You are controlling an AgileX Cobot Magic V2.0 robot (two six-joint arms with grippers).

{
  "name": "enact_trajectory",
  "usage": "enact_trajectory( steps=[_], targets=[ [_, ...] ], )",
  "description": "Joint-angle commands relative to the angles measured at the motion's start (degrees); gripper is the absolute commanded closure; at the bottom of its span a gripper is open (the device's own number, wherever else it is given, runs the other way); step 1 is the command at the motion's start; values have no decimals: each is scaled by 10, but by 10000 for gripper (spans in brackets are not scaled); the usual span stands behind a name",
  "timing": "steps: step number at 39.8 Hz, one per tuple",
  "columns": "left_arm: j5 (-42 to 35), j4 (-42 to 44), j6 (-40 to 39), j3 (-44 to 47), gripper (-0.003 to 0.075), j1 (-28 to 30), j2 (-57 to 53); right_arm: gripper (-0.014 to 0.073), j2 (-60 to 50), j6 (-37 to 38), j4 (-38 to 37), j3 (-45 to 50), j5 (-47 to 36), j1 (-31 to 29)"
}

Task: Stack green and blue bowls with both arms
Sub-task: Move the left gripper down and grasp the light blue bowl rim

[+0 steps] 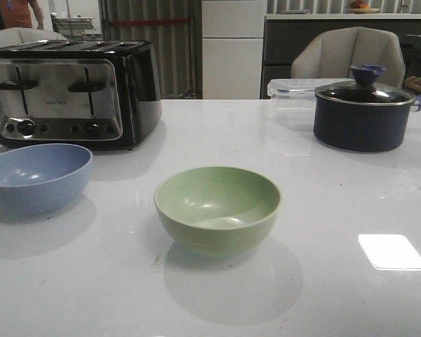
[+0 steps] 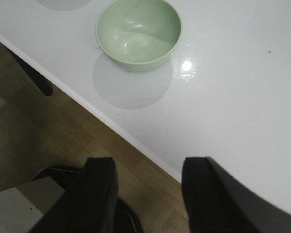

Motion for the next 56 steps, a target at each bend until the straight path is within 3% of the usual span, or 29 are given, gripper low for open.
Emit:
enact_trajectory(
  steps=[1, 19, 34, 45, 56],
  targets=[
    [-44, -8, -5, -18, 118, -5, 13, 162, 0, -5, 1, -15, -33, -1],
    [66, 18, -39, -128, 118, 25, 277, 162, 0, -5, 1, -15, -33, -1],
    [50, 6, -39, -249, 118, 132, 535, 162, 0, -5, 1, -15, -33, -1],
    [26, -7, -39, -331, 118, 137, 681, 162, 0, -5, 1, -15, -33, -1],
    [-9, -13, -39, -357, 118, 137, 746, 162, 0, -5, 1, -15, -33, -1]
  ],
)
